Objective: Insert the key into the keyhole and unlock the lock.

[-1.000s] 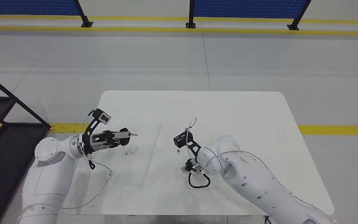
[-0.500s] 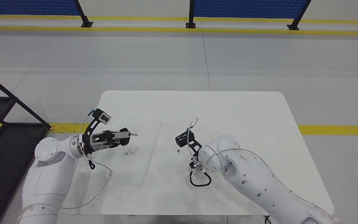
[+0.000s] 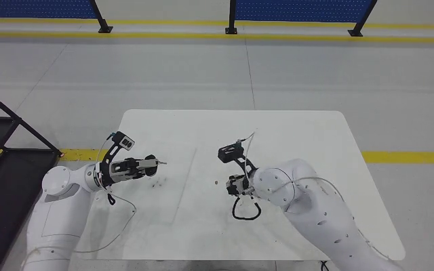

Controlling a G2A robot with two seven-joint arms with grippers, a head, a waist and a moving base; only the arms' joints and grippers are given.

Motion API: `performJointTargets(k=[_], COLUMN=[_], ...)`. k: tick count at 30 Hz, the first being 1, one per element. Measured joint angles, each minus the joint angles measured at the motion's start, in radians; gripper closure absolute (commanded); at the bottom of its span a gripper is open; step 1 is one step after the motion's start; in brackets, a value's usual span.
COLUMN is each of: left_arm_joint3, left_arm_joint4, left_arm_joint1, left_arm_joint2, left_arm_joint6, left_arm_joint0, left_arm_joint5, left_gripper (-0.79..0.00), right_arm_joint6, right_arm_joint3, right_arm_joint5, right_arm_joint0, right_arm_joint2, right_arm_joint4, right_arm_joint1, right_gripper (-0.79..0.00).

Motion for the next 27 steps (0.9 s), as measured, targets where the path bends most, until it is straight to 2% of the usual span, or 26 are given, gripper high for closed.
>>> performJointTargets(k=[2, 4, 8, 11, 15, 21, 27], left_arm_joint3=[0.0, 0.0, 0.0, 0.0, 0.0, 0.0, 0.0], left_arm_joint4=[0.0, 0.0, 0.0, 0.0, 0.0, 0.0, 0.0], left_arm_joint1=[0.0, 0.0, 0.0, 0.0, 0.0, 0.0, 0.0], left_arm_joint2=[0.0, 0.0, 0.0, 0.0, 0.0, 0.0, 0.0], left_arm_joint6=[0.0, 0.0, 0.0, 0.0, 0.0, 0.0, 0.0], left_arm_joint0=[0.0, 0.0, 0.0, 0.0, 0.0, 0.0, 0.0], left_arm_joint5=[0.0, 0.0, 0.0, 0.0, 0.0, 0.0, 0.0], left_gripper=[0.0, 0.0, 0.0, 0.0, 0.0, 0.0, 0.0], right_arm_joint6=[-0.041, -0.118, -0.328, -0.417, -0.482, -0.507, -0.507], right_arm_joint3=[-0.03, -0.038, -0.001, 0.038, 0.097, 0.206, 0.209], right_arm_joint5=[0.028, 0.011, -0.16, -0.262, -0.35, -0.469, -0.469], right_arm_joint0=[-0.027, -0.061, -0.148, -0.177, -0.185, -0.165, -0.164], right_arm_joint2=[0.069, 0.129, 0.224, 0.243, 0.249, 0.228, 0.228], right_arm_joint4=[0.117, 0.246, 0.521, 0.635, 0.721, 0.868, 0.869], right_arm_joint1=[0.0, -0.003, -0.009, -0.011, -0.013, -0.02, -0.02], right_gripper=[0.0, 0.0, 0.0, 0.0, 0.0, 0.0, 0.0])
